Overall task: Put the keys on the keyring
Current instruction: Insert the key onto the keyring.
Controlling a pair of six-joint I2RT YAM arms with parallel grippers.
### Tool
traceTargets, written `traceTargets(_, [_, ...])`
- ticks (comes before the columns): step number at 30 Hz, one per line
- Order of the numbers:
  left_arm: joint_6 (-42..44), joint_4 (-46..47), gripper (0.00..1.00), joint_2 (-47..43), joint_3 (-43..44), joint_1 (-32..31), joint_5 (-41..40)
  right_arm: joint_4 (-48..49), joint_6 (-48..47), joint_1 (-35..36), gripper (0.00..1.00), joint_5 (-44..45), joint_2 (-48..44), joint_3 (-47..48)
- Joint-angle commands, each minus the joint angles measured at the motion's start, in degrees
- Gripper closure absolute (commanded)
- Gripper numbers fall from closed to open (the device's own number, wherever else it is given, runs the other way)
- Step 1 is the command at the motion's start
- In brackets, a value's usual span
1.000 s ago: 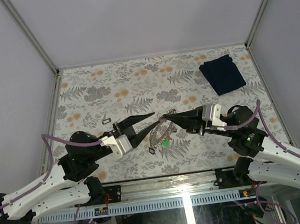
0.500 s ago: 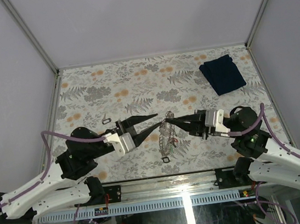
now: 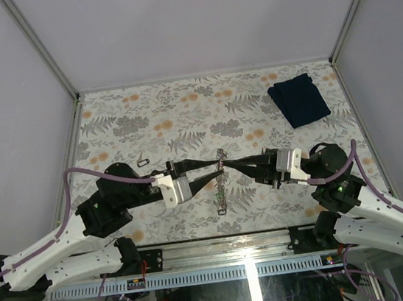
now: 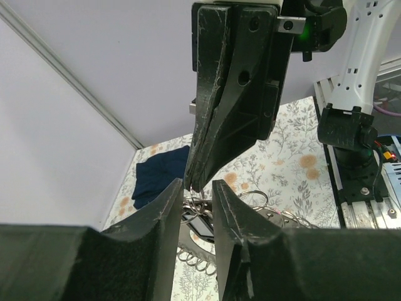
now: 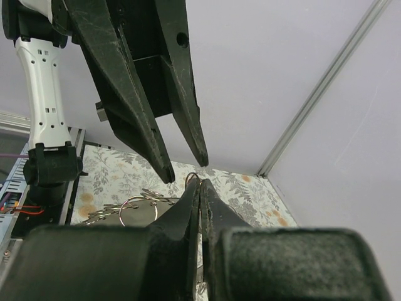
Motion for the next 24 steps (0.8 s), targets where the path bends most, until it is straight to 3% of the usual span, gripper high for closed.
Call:
traceTargets(1, [-1.6,-2.1,0.73,0.4,2.8,0.5,1.8,3.5,-0.7,-0.2,1.00,-0.5,-1.6,4.0])
traceTargets(24, [-4.8,-2.8,0.74,2.1,3.3,6.0,7.0,3.5,-0.8,-0.3,1.00,-1.4,-1.8,4.3])
